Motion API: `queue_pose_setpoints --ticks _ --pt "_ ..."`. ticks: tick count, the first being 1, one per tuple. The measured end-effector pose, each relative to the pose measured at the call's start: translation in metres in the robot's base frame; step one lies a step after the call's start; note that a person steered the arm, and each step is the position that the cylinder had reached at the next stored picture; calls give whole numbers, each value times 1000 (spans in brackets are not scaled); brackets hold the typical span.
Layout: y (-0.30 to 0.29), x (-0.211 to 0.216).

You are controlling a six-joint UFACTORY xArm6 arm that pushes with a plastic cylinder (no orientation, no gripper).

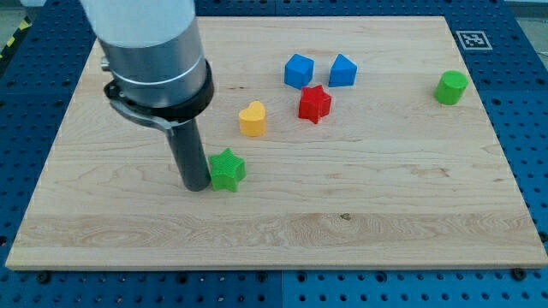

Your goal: Slide the green star towards the bottom right

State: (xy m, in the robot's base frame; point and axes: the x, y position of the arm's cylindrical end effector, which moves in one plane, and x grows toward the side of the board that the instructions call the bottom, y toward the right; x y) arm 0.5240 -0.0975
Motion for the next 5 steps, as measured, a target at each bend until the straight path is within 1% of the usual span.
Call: queue_pose_setpoints --ticks 1,3,5 --pt "5 -17" --pt "41 -20" --pt "93 -20"
